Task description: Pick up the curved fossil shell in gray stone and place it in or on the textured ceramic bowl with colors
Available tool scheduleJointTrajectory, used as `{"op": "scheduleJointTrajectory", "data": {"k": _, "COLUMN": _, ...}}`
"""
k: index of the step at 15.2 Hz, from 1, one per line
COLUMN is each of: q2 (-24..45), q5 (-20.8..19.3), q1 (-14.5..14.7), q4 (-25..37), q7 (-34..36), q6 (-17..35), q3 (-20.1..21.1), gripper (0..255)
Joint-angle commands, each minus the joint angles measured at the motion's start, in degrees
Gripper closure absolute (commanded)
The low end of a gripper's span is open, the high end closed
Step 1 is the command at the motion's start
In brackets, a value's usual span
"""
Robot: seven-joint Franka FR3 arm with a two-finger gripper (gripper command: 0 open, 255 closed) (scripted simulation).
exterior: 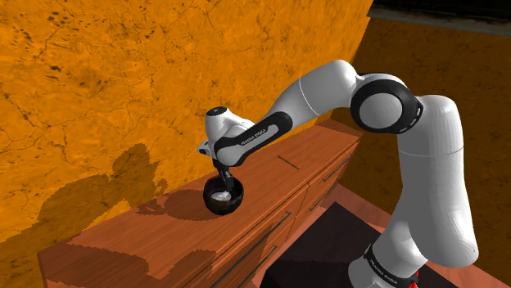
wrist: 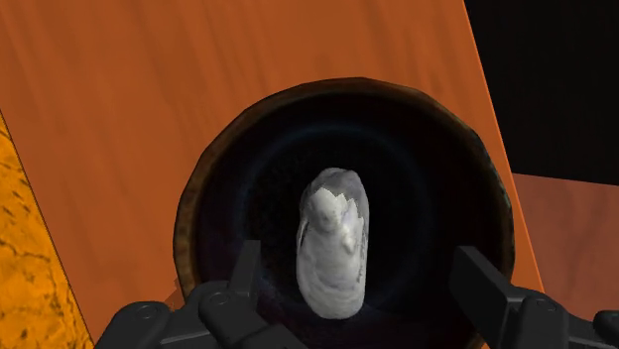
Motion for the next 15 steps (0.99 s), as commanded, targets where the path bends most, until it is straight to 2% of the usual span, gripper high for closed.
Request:
{"op": "scheduleJointTrajectory", "data": {"k": 1, "q2": 0.0, "q5": 0.0, "q1": 0.0, "q4": 0.0, "q7": 0.0, "q6": 0.0, "q3": 0.0, "gripper": 0}}
{"op": "scheduleJointTrajectory", "data": {"k": 3, "q2": 0.0, "q5": 0.0, "q1": 0.0, "q4": 0.0, "q7": 0.0, "q6": 0.0, "q3": 0.0, "gripper": 0}}
{"op": "scheduleJointTrajectory", "data": {"k": 7, "q2": -3.8, "q5": 0.6, "q1": 0.5, "q4": 2.0, "q7": -0.4, "q6": -5.9, "q3": 0.5, "gripper": 0}}
{"op": "scheduleJointTrajectory", "data": {"k": 15, "q2": -3.8, "q5": 0.6, "q1": 0.5, "q4": 2.0, "q7": -0.4, "q6": -5.9, "q3": 0.5, "gripper": 0}}
